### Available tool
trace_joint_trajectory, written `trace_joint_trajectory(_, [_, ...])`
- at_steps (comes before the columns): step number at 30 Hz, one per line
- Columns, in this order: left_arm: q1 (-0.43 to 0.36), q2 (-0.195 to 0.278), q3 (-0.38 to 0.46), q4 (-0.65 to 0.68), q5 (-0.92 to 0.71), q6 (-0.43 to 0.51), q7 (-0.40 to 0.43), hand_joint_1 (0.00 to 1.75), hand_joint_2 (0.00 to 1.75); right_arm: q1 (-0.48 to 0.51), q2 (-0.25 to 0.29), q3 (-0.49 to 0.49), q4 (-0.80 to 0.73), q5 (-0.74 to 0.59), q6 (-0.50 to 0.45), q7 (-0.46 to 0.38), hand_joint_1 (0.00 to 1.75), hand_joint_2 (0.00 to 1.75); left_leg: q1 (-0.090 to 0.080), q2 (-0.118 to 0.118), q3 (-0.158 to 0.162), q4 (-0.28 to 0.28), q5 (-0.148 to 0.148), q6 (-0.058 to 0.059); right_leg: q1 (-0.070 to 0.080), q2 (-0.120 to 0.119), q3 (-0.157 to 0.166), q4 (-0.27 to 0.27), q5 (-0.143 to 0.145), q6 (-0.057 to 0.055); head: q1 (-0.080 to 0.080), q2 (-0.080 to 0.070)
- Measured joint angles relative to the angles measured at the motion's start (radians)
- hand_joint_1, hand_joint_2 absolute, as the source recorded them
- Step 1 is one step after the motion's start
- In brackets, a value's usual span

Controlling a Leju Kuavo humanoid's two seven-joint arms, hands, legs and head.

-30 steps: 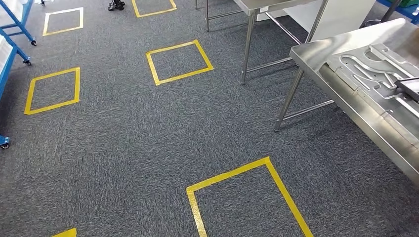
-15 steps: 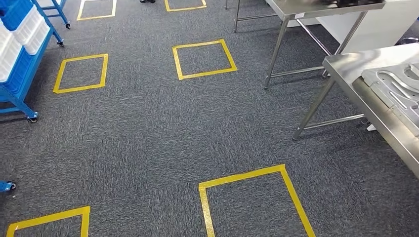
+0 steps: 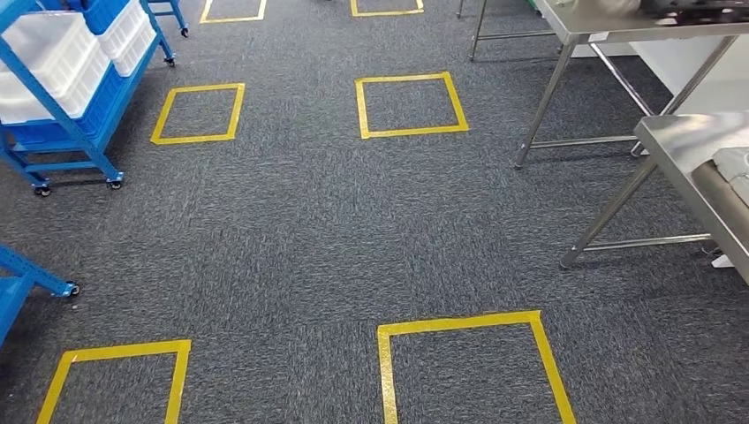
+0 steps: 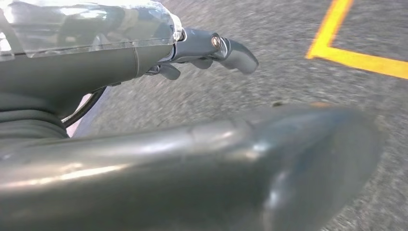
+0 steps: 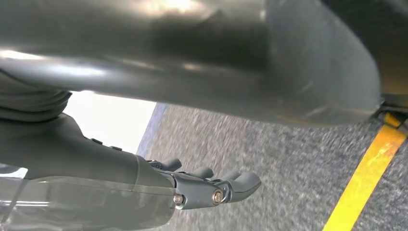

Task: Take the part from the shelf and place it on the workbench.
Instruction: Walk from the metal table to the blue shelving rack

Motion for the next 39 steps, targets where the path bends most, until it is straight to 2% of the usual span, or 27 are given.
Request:
trace_joint_trajectory(2, [-0.003, -0.002, 0.007, 0.000, 0.002, 0.002, 0.005, 0.00, 0.00, 0.000, 0.002, 0.008, 0.000, 0.004, 0.004, 0.002, 0.00, 0.00, 0.005, 0.040, -0.051, 0.109, -0.062, -0.011, -0.001, -0.026, 0.003, -0.006, 0.002, -0.006, 0.000, 0.000])
trace_joint_trajectory(3, [-0.005, -0.004, 0.010, 0.000, 0.001, 0.002, 0.006, 0.00, 0.00, 0.000, 0.002, 0.011, 0.000, 0.004, 0.006, 0.003, 0.00, 0.00, 0.010, 0.048, -0.084, 0.178, -0.094, -0.016, 0.000, -0.039, 0.002, -0.006, 0.002, -0.007, 0.000, 0.000])
trace_joint_trajectory(4, [-0.005, -0.005, 0.012, 0.000, 0.000, 0.001, 0.005, 0.00, 0.00, -0.001, 0.003, 0.013, 0.000, 0.004, 0.007, 0.005, 0.00, 0.00, 0.015, 0.052, -0.108, 0.230, -0.111, -0.022, 0.000, -0.052, 0.001, -0.006, 0.002, -0.006, 0.000, 0.000])
trace_joint_trajectory(5, [-0.005, -0.006, 0.013, 0.000, 0.000, -0.002, 0.003, 0.00, 0.00, -0.002, 0.003, 0.014, 0.000, 0.004, 0.008, 0.007, 0.00, 0.00, 0.020, 0.055, -0.116, 0.248, -0.110, -0.026, 0.000, -0.064, 0.001, -0.006, 0.001, -0.005, 0.000, 0.000])
trace_joint_trajectory(6, [-0.003, -0.007, 0.014, 0.000, 0.000, -0.007, -0.003, 0.00, 0.00, -0.003, 0.003, 0.015, 0.000, 0.003, 0.009, 0.010, 0.00, 0.00, 0.025, 0.059, -0.103, 0.226, -0.090, -0.030, -0.001, -0.075, 0.003, -0.006, 0.000, -0.003, 0.000, 0.000])
trace_joint_trajectory(8, [-0.003, -0.008, 0.015, -0.001, 0.000, -0.028, -0.020, 0.00, 0.00, -0.008, 0.002, 0.015, 0.000, -0.001, 0.011, 0.017, 0.00, 0.00, 0.030, 0.088, -0.030, 0.091, -0.027, -0.034, -0.002, -0.094, 0.009, -0.006, -0.004, 0.005, 0.000, 0.000])
trace_joint_trajectory(10, [-0.004, -0.009, 0.015, -0.003, 0.000, -0.063, -0.045, 0.00, 0.00, -0.011, 0.002, 0.015, 0.000, -0.013, 0.013, 0.025, 0.00, 0.00, 0.025, 0.114, 0.026, -0.016, 0.007, -0.027, 0.000, -0.109, 0.014, -0.004, -0.010, 0.019, 0.000, 0.000])
trace_joint_trajectory(11, [-0.004, -0.010, 0.015, -0.005, -0.001, -0.083, -0.056, 0.00, 0.00, -0.013, 0.001, 0.014, 0.000, -0.020, 0.013, 0.028, 0.00, 0.00, 0.021, 0.119, 0.033, -0.033, 0.009, -0.020, 0.001, -0.115, 0.015, -0.004, -0.010, 0.026, 0.000, 0.000])
trace_joint_trajectory(13, [0.000, -0.008, 0.015, -0.007, -0.004, -0.126, -0.078, 0.00, 0.00, -0.016, 0.001, 0.011, -0.001, -0.040, 0.012, 0.023, 0.00, 0.00, 0.016, 0.102, 0.029, -0.036, 0.012, -0.003, -0.002, -0.125, 0.018, -0.005, -0.011, 0.041, 0.000, 0.000])
trace_joint_trajectory(15, [0.004, -0.003, 0.015, -0.008, -0.011, -0.168, -0.095, 0.00, 0.00, -0.012, -0.003, 0.001, -0.001, -0.062, 0.011, 0.006, 0.00, 0.00, 0.016, 0.087, 0.030, -0.044, 0.018, 0.014, -0.008, -0.100, 0.009, 0.021, -0.034, 0.050, 0.000, 0.000])
trace_joint_trajectory(16, [0.005, -0.001, 0.014, -0.009, -0.021, -0.187, -0.102, 0.00, 0.00, -0.007, -0.006, -0.006, -0.001, -0.074, 0.009, -0.002, 0.00, 0.00, 0.017, 0.079, 0.032, -0.047, 0.022, 0.021, -0.009, -0.078, -0.009, 0.062, -0.061, 0.051, 0.000, 0.000])
trace_joint_trajectory(18, [0.005, 0.003, 0.008, -0.009, -0.051, -0.219, -0.112, 0.00, 0.00, 0.006, -0.010, -0.025, -0.001, -0.100, 0.001, -0.010, 0.00, 0.00, 0.012, 0.062, 0.029, -0.048, 0.025, 0.031, -0.008, -0.040, -0.075, 0.195, -0.127, 0.048, 0.000, 0.000])
trace_joint_trajectory(19, [0.007, 0.004, 0.000, -0.009, -0.069, -0.238, -0.117, 0.00, 0.00, 0.011, -0.010, -0.037, -0.001, -0.116, -0.004, -0.011, 0.00, 0.00, 0.008, 0.052, 0.027, -0.047, 0.025, 0.033, -0.006, -0.034, -0.107, 0.255, -0.146, 0.046, 0.000, 0.000])
trace_joint_trajectory(20, [0.008, 0.006, -0.008, -0.009, -0.085, -0.259, -0.121, 0.00, 0.00, 0.016, -0.011, -0.051, -0.001, -0.132, -0.007, -0.012, 0.00, 0.00, 0.005, 0.040, 0.027, -0.046, 0.025, 0.035, -0.005, -0.032, -0.127, 0.287, -0.147, 0.044, 0.000, 0.000])
trace_joint_trajectory(21, [0.010, 0.008, -0.017, -0.009, -0.100, -0.282, -0.125, 0.00, 0.00, 0.021, -0.013, -0.066, -0.001, -0.148, -0.009, -0.013, 0.00, 0.00, 0.001, 0.028, 0.027, -0.045, 0.025, 0.035, -0.003, -0.029, -0.128, 0.278, -0.125, 0.040, 0.000, 0.000])
trace_joint_trajectory(22, [0.011, 0.011, -0.026, -0.009, -0.114, -0.306, -0.130, 0.00, 0.00, 0.024, -0.014, -0.080, -0.001, -0.164, -0.010, -0.015, 0.00, 0.00, -0.001, 0.016, 0.028, -0.044, 0.025, 0.035, 0.000, -0.025, -0.110, 0.230, -0.089, 0.033, 0.000, 0.000])
trace_joint_trajectory(24, [0.012, 0.017, -0.044, -0.009, -0.136, -0.349, -0.138, 0.00, 0.00, 0.031, -0.018, -0.110, -0.001, -0.189, -0.011, -0.022, 0.00, 0.00, -0.003, -0.005, 0.027, -0.040, 0.024, 0.033, 0.008, 0.013, -0.052, 0.092, -0.017, 0.019, 0.000, 0.000])
trace_joint_trajectory(25, [0.012, 0.020, -0.053, -0.009, -0.145, -0.366, -0.142, 0.00, 0.00, 0.033, -0.020, -0.123, -0.001, -0.198, -0.012, -0.027, 0.00, 0.00, -0.003, -0.013, 0.025, -0.039, 0.023, 0.031, 0.011, 0.030, -0.033, 0.042, 0.003, 0.014, 0.000, 0.000])
trace_joint_trajectory(26, [0.012, 0.023, -0.060, -0.009, -0.152, -0.378, -0.146, 0.00, 0.00, 0.035, -0.022, -0.134, -0.001, -0.205, -0.012, -0.030, 0.00, 0.00, -0.002, -0.021, 0.022, -0.038, 0.024, 0.027, 0.014, 0.042, -0.023, 0.016, 0.010, 0.012, 0.000, 0.000])
trace_joint_trajectory(27, [0.013, 0.026, -0.067, -0.009, -0.158, -0.386, -0.149, 0.00, 0.00, 0.035, -0.023, -0.145, -0.001, -0.211, -0.013, -0.034, 0.00, 0.00, -0.002, -0.028, 0.019, -0.038, 0.025, 0.022, 0.016, 0.040, -0.022, 0.010, 0.009, 0.011, 0.000, 0.000])
trace_joint_trajectory(29, [0.016, 0.034, -0.080, -0.009, -0.167, -0.394, -0.155, 0.00, 0.00, 0.036, -0.023, -0.162, -0.001, -0.218, -0.015, -0.042, 0.00, 0.00, -0.001, -0.036, 0.014, -0.036, 0.025, 0.012, 0.014, 0.020, -0.017, 0.000, 0.014, 0.004, 0.000, 0.000])
trace_joint_trajectory(31, [0.016, 0.042, -0.089, -0.009, -0.177, -0.398, -0.160, 0.00, 0.00, 0.042, -0.023, -0.176, -0.001, -0.224, -0.016, -0.052, 0.00, 0.00, -0.002, -0.006, -0.007, 0.010, -0.006, 0.002, 0.008, -0.004, -0.009, -0.014, 0.019, -0.006, 0.000, 0.000])
trace_joint_trajectory(33, [0.016, 0.046, -0.096, -0.009, -0.185, -0.402, -0.166, 0.00, 0.00, 0.051, -0.024, -0.189, -0.001, -0.231, -0.014, -0.062, 0.00, 0.00, 0.003, 0.036, -0.063, 0.128, -0.072, -0.009, 0.008, -0.030, -0.005, -0.019, 0.019, -0.012, 0.000, 0.000])
trace_joint_trajectory(35, [0.017, 0.049, -0.105, -0.009, -0.192, -0.406, -0.170, 0.00, 0.00, 0.056, -0.024, -0.202, 0.000, -0.236, -0.013, -0.070, 0.00, 0.00, 0.014, 0.052, -0.115, 0.235, -0.112, -0.020, 0.008, -0.056, -0.005, -0.019, 0.016, -0.011, 0.000, 0.000])
trace_joint_trajectory(36, [0.019, 0.050, -0.108, -0.009, -0.196, -0.407, -0.171, 0.00, 0.00, 0.057, -0.024, -0.208, 0.000, -0.238, -0.013, -0.073, 0.00, 0.00, 0.019, 0.056, -0.116, 0.240, -0.105, -0.026, 0.007, -0.067, -0.004, -0.018, 0.014, -0.009, 0.000, 0.000])
trace_joint_trajectory(37, [0.021, 0.051, -0.110, -0.009, -0.200, -0.407, -0.171, 0.00, 0.00, 0.057, -0.024, -0.213, 0.000, -0.240, -0.013, -0.075, 0.00, 0.00, 0.025, 0.062, -0.097, 0.205, -0.080, -0.031, 0.006, -0.077, -0.002, -0.017, 0.012, -0.005, 0.000, 0.000])
trace_joint_trajectory(39, [0.022, 0.054, -0.113, -0.009, -0.204, -0.407, -0.170, 0.00, 0.00, 0.058, -0.024, -0.222, 0.000, -0.242, -0.013, -0.076, 0.00, 0.00, 0.031, 0.094, -0.021, 0.065, -0.016, -0.038, 0.004, -0.096, 0.004, -0.013, 0.004, 0.006, 0.000, 0.000])
